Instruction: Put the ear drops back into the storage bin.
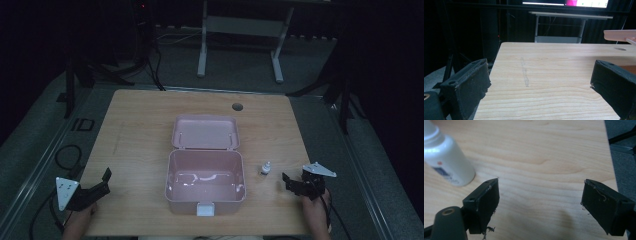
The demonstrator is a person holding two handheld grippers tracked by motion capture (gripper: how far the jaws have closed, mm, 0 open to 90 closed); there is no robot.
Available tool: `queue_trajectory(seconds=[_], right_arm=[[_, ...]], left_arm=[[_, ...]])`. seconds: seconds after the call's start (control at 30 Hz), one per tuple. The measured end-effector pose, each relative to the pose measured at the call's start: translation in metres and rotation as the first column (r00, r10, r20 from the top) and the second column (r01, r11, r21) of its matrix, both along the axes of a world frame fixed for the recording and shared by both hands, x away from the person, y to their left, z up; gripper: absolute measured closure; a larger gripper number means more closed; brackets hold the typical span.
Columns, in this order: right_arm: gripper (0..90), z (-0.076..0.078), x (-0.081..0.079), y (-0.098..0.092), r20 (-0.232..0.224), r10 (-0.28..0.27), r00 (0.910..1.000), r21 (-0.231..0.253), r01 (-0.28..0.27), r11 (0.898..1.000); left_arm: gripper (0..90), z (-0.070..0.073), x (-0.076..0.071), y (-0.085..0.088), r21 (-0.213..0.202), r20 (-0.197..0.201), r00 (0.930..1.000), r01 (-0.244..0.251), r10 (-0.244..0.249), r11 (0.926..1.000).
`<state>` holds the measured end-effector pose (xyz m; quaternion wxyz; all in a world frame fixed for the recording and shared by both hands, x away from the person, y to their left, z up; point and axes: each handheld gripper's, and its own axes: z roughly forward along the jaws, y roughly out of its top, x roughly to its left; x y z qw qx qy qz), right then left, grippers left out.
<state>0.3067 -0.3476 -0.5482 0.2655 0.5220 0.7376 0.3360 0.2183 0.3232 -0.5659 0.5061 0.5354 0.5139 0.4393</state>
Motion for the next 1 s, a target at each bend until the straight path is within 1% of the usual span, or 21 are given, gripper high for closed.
queue_trajectory(seconds=[0.03, 0.07, 0.1, 0.13, 0.23, 0.27, 0.3, 0.37, 0.47, 0.53, 0.57, 0.6, 0.63, 0.7, 0.73, 0.77, 0.8, 0.83, 0.87, 0.93, 1.0], right_arm=[[14.3, 0.0, 0.0, 0.001, -0.023, 0.009, 0.9997, -0.015, -0.009, 1.0], [14.3, 0.002, 0.0, 0.002, -0.034, 0.021, 0.9992, -0.035, -0.022, 0.999], [14.3, 0.002, 0.0, 0.002, -0.034, 0.021, 0.9992, -0.035, -0.022, 0.999], [14.3, 0.004, 0.0, 0.001, -0.056, 0.033, 0.9979, -0.029, -0.035, 0.999], [14.2, 0.009, 0.002, -0.002, -0.099, 0.029, 0.9947, -0.023, -0.032, 0.999], [14.2, 0.009, 0.002, -0.002, -0.099, 0.029, 0.9947, -0.023, -0.032, 0.999], [13.7, 0.012, 0.003, -0.004, -0.144, 0.018, 0.9894, -0.041, -0.024, 0.999], [13.6, 0.016, 0.005, -0.007, -0.189, 0.015, 0.9818, -0.046, -0.024, 0.999], [13.2, 0.021, 0.005, -0.008, -0.243, 0.02, 0.9698, -0.062, -0.037, 0.997], [12.9, 0.024, 0.005, -0.006, -0.288, 0.036, 0.9569, -0.074, -0.06, 0.995], [13.0, 0.025, 0.005, -0.005, -0.313, 0.049, 0.9487, -0.081, -0.077, 0.994], [12.9, 0.025, 0.006, -0.003, -0.34, 0.058, 0.9387, -0.086, -0.093, 0.992], [12.9, 0.026, 0.006, -0.001, -0.37, 0.066, 0.9267, -0.097, -0.109, 0.989], [12.9, 0.026, 0.006, 0.002, -0.408, 0.085, 0.9092, -0.114, -0.143, 0.983], [12.9, 0.026, 0.006, 0.002, -0.408, 0.085, 0.9092, -0.114, -0.143, 0.983], [12.9, 0.026, 0.005, 0.005, -0.439, 0.094, 0.8936, -0.124, -0.164, 0.979], [12.9, 0.026, 0.005, 0.006, -0.446, 0.096, 0.8897, -0.133, -0.172, 0.976], [12.9, 0.026, 0.005, 0.006, -0.446, 0.096, 0.8897, -0.133, -0.172, 0.976], [13.0, 0.027, 0.006, 0.007, -0.462, 0.099, 0.8812, -0.141, -0.183, 0.973], [13.0, 0.029, 0.006, 0.008, -0.48, 0.105, 0.8708, -0.136, -0.192, 0.972], [13.0, 0.031, 0.007, 0.009, -0.502, 0.108, 0.8579, -0.147, -0.208, 0.967]], left_arm=[[2.4, 0.0, 0.0, 0.0, 0.0, 0.0, 1.0, 0.0, 0.0, 1.0], [2.4, 0.0, 0.0, 0.0, 0.0, -0.001, 1.0, 0.0, 0.0, 1.0], [2.4, 0.0, 0.0, 0.0, 0.0, -0.002, 1.0, 0.0, 0.0, 1.0], [2.4, 0.0, 0.0, 0.0, 0.0, -0.002, 1.0, 0.0, 0.0, 1.0], [2.3, 0.0, 0.0, 0.0, 0.0, -0.002, 1.0, 0.001, -0.001, 1.0], [2.3, 0.0, 0.0, 0.0, 0.001, -0.001, 1.0, 0.001, -0.001, 1.0], [2.4, 0.0, 0.0, 0.0, 0.001, -0.001, 1.0, 0.001, -0.001, 1.0], [2.3, 0.0, 0.0, 0.0, 0.0, -0.002, 1.0, 0.001, -0.001, 1.0], [2.3, 0.0, 0.0, 0.0, 0.0, -0.003, 1.0, 0.001, -0.001, 1.0], [2.3, 0.0, 0.0, 0.0, 0.0, -0.002, 1.0, 0.001, -0.001, 1.0], [2.3, 0.0, 0.0, 0.0, 0.001, -0.002, 1.0, 0.0, 0.0, 1.0], [2.3, 0.0, 0.0, 0.0, 0.001, -0.003, 1.0, 0.0, 0.0, 1.0], [2.3, 0.0, 0.0, 0.0, 0.001, -0.003, 1.0, 0.0, 0.0, 1.0], [2.3, 0.0, 0.0, 0.0, 0.001, -0.003, 1.0, 0.0, 0.0, 1.0], [2.3, 0.0, 0.0, 0.0, 0.001, -0.003, 1.0, 0.0, 0.0, 1.0], [2.3, 0.0, 0.0, 0.0, 0.0, -0.004, 1.0, -0.001, 0.001, 1.0], [2.3, 0.0, 0.0, 0.0, 0.0, -0.004, 1.0, -0.001, 0.001, 1.0], [2.3, 0.0, 0.0, 0.0, 0.0, -0.004, 1.0, -0.001, 0.001, 1.0], [2.4, 0.0, 0.0, 0.0, 0.0, -0.004, 1.0, 0.0, 0.0, 1.0], [2.4, 0.0, 0.0, 0.0, 0.0, -0.004, 1.0, 0.0, 0.0, 1.0], [2.3, 0.0, 0.0, 0.0, 0.0, -0.003, 1.0, -0.001, 0.001, 1.0]])
